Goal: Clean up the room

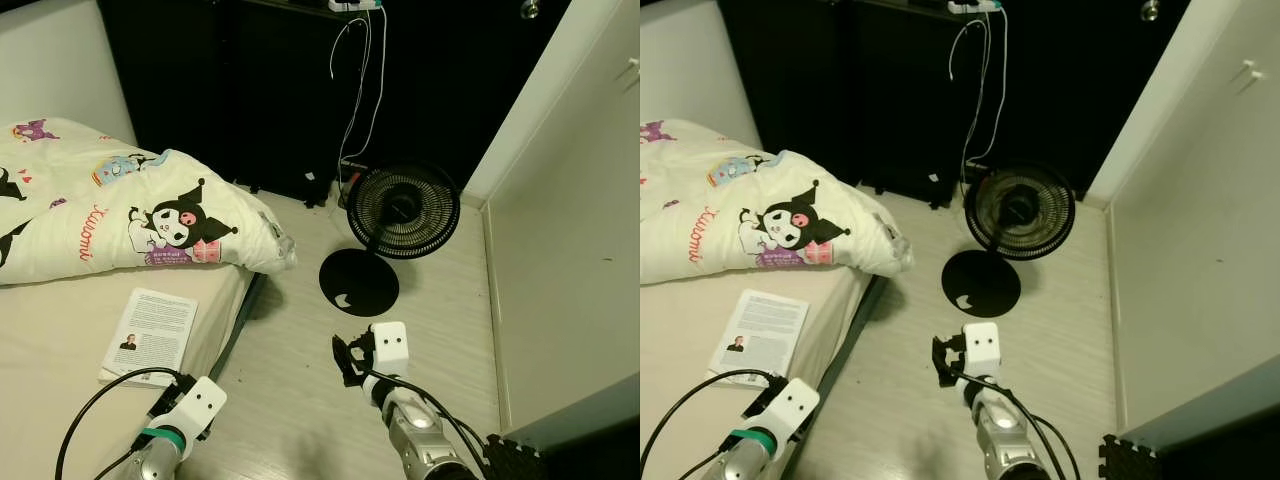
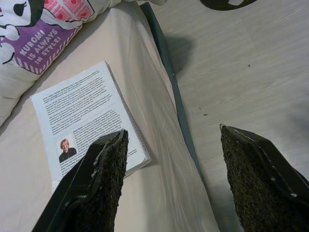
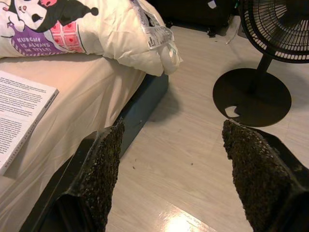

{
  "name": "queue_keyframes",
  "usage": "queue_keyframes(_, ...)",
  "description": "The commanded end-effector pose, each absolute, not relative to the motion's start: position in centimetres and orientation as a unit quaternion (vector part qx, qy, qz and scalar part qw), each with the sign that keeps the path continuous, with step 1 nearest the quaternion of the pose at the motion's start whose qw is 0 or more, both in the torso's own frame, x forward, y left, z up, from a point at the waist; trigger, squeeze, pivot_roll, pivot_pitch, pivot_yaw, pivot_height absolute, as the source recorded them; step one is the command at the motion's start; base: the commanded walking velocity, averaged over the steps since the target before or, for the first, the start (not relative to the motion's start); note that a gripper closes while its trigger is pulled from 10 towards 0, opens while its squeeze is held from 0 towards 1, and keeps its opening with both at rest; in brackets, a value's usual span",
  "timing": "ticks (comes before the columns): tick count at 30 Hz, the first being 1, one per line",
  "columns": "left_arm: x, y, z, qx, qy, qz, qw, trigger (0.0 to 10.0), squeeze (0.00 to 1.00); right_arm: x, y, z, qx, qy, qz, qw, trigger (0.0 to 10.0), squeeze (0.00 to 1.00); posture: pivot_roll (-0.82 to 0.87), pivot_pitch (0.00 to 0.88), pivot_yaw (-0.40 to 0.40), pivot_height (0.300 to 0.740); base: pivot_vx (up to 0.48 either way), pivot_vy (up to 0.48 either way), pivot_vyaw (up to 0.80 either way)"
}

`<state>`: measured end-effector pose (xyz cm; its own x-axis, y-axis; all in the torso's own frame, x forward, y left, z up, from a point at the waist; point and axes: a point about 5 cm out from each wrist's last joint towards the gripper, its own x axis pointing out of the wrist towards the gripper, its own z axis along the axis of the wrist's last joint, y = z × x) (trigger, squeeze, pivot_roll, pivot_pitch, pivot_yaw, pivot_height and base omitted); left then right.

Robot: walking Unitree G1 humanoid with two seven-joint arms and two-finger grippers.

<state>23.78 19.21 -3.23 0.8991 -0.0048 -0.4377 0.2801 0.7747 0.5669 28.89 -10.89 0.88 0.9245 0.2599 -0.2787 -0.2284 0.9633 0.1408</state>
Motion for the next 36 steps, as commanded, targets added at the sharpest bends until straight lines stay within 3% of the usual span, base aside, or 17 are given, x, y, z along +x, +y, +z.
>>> queue_keyframes(1, 23.3, 19.1, -3.6, 0.324, 0.218, -0.082, 0.917, 10.0, 0.0, 28.6, -11.1, 0.5, 0.055, 0.159, 0.12, 0.979, 10.0, 0.0, 0.09, 0.0, -0.018, 0.74, 0.0, 0.0, 0.0)
queue_keyframes(5, 23.5, 19.1, -3.5, 0.286, 0.225, -0.068, 0.929, 10.0, 0.0, 28.6, -11.0, 0.5, 0.056, 0.159, 0.119, 0.978, 10.0, 0.0, 0.09, 0.0, -0.018, 0.74, 0.0, 0.0, 0.0)
queue_keyframes(8, 23.8, 19.3, -3.4, 0.214, 0.24, -0.041, 0.946, 10.0, 0.0, 28.7, -10.9, 0.5, 0.058, 0.159, 0.119, 0.978, 10.0, 0.0, 0.09, 0.0, -0.018, 0.74, 0.0, 0.0, 0.0)
queue_keyframes(16, 24.5, 19.4, -3.2, 0.141, 0.26, -0.011, 0.955, 10.0, 0.0, 28.7, -10.6, 0.6, 0.045, 0.158, 0.134, 0.977, 10.0, 0.0, 0.1, 0.0, -0.019, 0.74, 0.0, 0.0, 0.16)
queue_keyframes(36, 24.9, 18.6, -3.0, 0.118, 0.259, -0.023, 0.958, 10.0, 0.0, 28.7, -10.3, 0.7, 0.045, 0.155, 0.141, 0.977, 10.0, 0.0, 0.1, 0.0, -0.017, 0.74, 0.0, 0.0, 0.79)
